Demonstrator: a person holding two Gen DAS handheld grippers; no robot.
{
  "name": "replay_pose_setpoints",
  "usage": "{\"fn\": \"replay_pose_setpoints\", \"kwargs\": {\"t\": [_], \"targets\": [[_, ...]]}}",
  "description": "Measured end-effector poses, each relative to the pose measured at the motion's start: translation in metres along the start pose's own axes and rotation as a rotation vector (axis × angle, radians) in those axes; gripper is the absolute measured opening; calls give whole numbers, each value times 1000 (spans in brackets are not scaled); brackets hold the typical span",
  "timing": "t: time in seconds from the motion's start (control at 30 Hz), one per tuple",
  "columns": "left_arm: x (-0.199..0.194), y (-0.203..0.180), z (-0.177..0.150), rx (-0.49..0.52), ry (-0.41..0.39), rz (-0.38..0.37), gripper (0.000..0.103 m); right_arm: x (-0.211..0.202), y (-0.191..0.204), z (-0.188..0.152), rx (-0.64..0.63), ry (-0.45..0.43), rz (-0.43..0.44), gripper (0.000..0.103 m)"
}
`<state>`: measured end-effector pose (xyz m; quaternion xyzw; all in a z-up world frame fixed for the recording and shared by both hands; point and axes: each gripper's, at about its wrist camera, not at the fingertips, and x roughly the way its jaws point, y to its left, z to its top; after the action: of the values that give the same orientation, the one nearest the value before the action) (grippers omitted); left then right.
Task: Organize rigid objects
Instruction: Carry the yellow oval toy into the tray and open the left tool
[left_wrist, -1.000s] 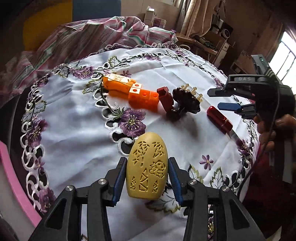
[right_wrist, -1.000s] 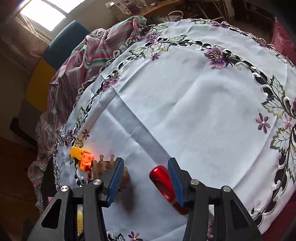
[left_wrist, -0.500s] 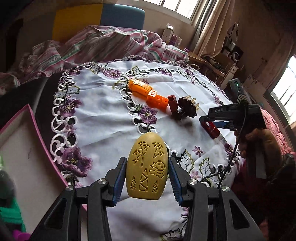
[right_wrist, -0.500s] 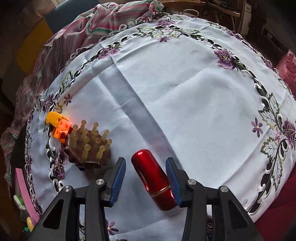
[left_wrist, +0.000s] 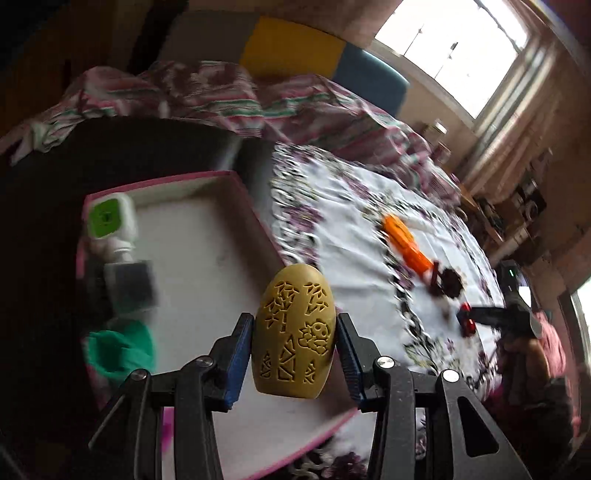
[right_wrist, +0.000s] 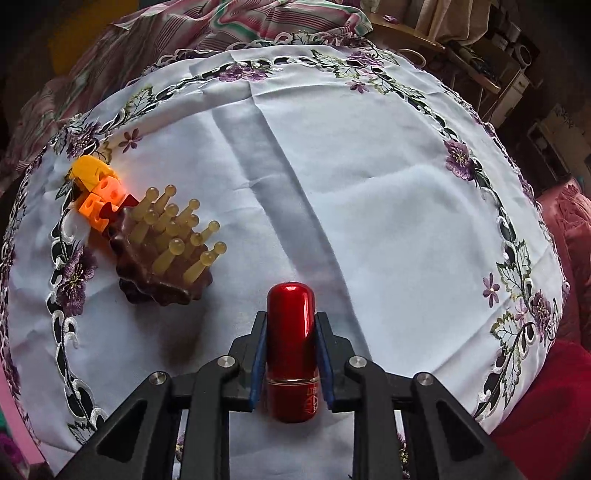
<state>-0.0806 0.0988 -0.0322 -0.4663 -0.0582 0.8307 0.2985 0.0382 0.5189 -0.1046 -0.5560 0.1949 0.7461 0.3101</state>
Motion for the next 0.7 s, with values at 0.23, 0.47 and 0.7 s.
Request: {"fn": "replay_pose_setpoints", "kwargs": {"t": [0.23, 0.47, 0.7], "targets": [[3, 52, 33, -164, -28, 32, 45, 1, 13, 1, -40, -15, -29, 24], [42, 83, 60, -252, -4, 124, 45, -2, 17, 0, -68, -27, -39, 23], [79, 89, 79, -204, 33, 213, 45, -3, 22, 0, -94, -35, -48, 23]]}}
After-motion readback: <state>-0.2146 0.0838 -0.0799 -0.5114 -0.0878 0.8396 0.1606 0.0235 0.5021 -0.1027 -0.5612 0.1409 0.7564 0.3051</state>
